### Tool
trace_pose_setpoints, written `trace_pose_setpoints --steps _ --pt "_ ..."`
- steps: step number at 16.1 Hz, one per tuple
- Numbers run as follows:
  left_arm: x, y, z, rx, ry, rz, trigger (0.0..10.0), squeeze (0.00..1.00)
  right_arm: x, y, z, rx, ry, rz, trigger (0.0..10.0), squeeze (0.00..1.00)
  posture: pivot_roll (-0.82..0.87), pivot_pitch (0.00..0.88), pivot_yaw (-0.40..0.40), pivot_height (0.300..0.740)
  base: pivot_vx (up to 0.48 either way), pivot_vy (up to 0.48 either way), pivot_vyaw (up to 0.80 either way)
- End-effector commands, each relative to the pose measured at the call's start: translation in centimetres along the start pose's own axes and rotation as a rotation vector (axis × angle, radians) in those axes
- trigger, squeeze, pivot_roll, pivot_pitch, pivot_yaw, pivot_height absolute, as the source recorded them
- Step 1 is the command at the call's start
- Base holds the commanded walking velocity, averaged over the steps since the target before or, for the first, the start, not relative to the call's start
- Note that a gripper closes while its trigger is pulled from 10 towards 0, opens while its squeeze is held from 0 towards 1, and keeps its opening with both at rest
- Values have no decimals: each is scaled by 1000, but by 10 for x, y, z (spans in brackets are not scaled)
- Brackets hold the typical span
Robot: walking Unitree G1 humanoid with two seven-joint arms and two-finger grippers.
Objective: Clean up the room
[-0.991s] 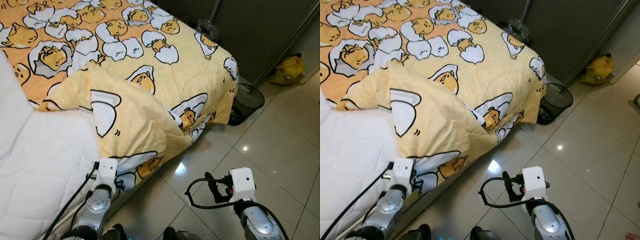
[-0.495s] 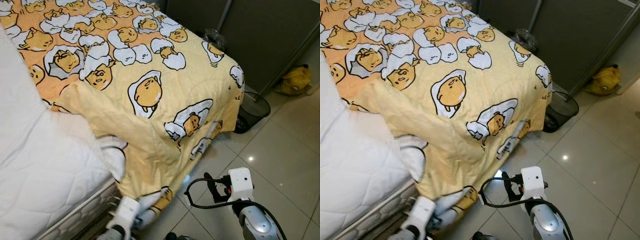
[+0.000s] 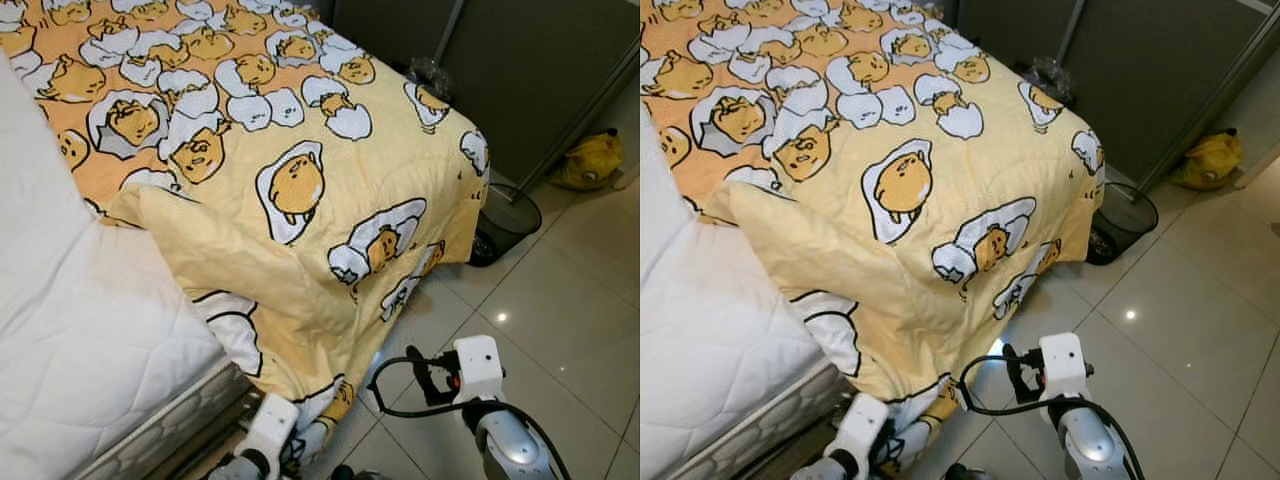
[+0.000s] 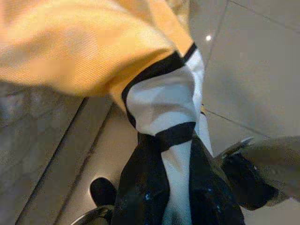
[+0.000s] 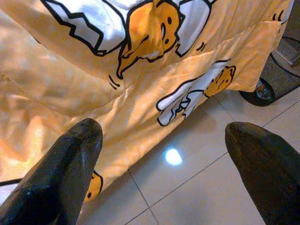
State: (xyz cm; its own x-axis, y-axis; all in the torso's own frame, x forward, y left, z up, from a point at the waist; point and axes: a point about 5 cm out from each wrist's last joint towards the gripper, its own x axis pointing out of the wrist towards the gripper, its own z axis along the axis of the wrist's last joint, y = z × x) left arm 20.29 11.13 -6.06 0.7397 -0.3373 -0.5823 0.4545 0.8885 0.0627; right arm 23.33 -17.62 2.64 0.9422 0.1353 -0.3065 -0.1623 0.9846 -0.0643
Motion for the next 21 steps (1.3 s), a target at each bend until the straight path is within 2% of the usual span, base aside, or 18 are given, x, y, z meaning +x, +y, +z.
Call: trace_pose_setpoints --steps 1,2,5,6,7,9,11,13,14,16,17,18,19,20,21 --pt "-1 -4 -5 -3 21 -7 10000 0 -3 -5 -6 -6 19 -18 10000 0 78 161 -105 740 -480 0 0" --pt "-1 -4 -5 -20 18 -9 10000 0 -3 -5 -6 -8 19 -18 10000 0 76 160 -104 740 -480 0 0" --pt "0 -12 -3 38 25 -80 10000 0 -2 -7 -5 -12 18 -19 10000 0 75 157 -105 740 0 0 0" --pt "1 -28 -8 -28 94 -224 10000 0 -1 -8 -4 -15 17 -19 10000 0 73 158 -107 740 0 0 0" --pt "1 -41 -11 32 144 -319 10000 0 0 -8 -4 -19 17 -17 10000 0 72 154 -108 740 0 0 0" --pt "5 -54 -4 -7 167 -428 10000 0 2 -10 -3 -24 15 -16 10000 0 72 154 -108 740 0 0 0" --pt "9 -71 8 -83 191 -552 10000 0 4 -12 -1 -33 17 -13 10000 0 55 143 -112 740 0 0 0" --pt "10 -78 12 -123 206 -612 10000 0 4 -12 -2 -38 21 -8 10000 0 52 140 -113 740 0 0 0" --pt "7 -86 7 -92 260 -674 10000 0 3 -13 -2 -43 24 -3 10000 0 46 136 -111 740 0 0 0" --pt "3 -91 3 -98 288 -735 10000 0 4 -13 -3 -44 25 1 10000 0 43 132 -111 740 0 0 0" --pt "4 -106 21 -185 211 -821 10000 0 0 -12 -5 -59 33 17 10000 0 37 126 -109 740 0 0 0" --pt "7 -112 36 -218 138 -847 10000 0 -1 -12 -6 -64 35 21 10000 0 37 126 -109 740 0 0 0" --pt "7 -115 42 -219 114 -871 10000 0 -2 -13 -7 -65 37 21 10000 0 42 118 -114 740 0 0 0" --pt "6 -119 49 -171 86 -925 10000 0 -2 -13 -8 -65 43 23 10000 0 41 113 -115 740 0 0 0" --pt "3 -124 50 -80 86 -983 10000 0 -1 -13 -9 -69 50 33 10000 0 41 106 -116 740 0 0 0"
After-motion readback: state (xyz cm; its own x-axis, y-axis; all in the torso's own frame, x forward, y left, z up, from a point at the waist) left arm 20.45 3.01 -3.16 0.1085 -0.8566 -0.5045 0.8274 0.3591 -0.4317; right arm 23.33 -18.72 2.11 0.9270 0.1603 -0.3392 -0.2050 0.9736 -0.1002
